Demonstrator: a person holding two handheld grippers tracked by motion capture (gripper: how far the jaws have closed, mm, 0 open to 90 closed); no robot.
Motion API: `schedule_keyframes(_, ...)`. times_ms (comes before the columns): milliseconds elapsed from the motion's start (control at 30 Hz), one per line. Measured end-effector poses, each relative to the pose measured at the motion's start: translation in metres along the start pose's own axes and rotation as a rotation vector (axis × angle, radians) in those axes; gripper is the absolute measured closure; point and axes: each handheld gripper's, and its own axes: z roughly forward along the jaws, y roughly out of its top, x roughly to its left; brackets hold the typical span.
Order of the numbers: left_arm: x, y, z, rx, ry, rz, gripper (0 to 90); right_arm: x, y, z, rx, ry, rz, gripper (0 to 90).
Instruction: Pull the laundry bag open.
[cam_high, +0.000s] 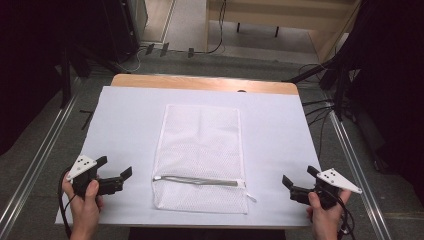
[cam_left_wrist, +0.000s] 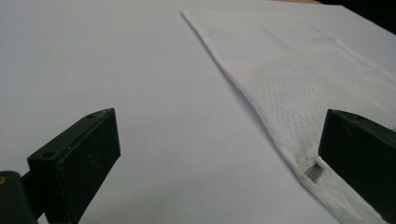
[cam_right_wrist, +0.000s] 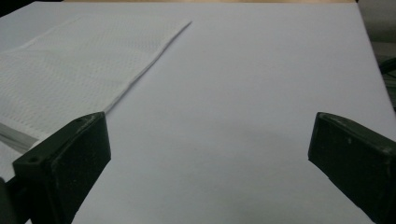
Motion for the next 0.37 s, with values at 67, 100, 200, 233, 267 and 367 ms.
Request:
schedule_keyframes(67,0.0022,-0.0008,-0.0009,0.006,0.004,-0.003,0.0,-0.0049,-0.0013,-0.0007,-0.003,-0.008,0.016,0.0)
schedule_keyframes(100,0.0029,-0.0013,-0.0006,0.009,0.004,-0.005,0.0,-0.0064,-0.0018,-0.0007,-0.004,-0.014,0.018,0.0)
schedule_keyframes(200,0.0016,-0.0020,0.0013,0.020,0.012,0.003,0.0,-0.0085,-0.0034,0.0006,0.003,-0.023,0.025,0.0)
schedule_keyframes(233,0.0009,-0.0024,0.0025,0.023,0.014,0.010,0.0,-0.0081,-0.0036,0.0013,0.005,-0.022,0.023,0.0)
schedule_keyframes(267,-0.0001,-0.0029,0.0036,0.026,0.018,0.011,0.0,-0.0079,-0.0040,0.0022,0.006,-0.024,0.018,0.0)
schedule_keyframes(367,-0.0012,-0.0035,0.0052,0.034,0.041,0.024,0.0,-0.0070,-0.0046,0.0043,0.016,-0.023,0.016,0.0)
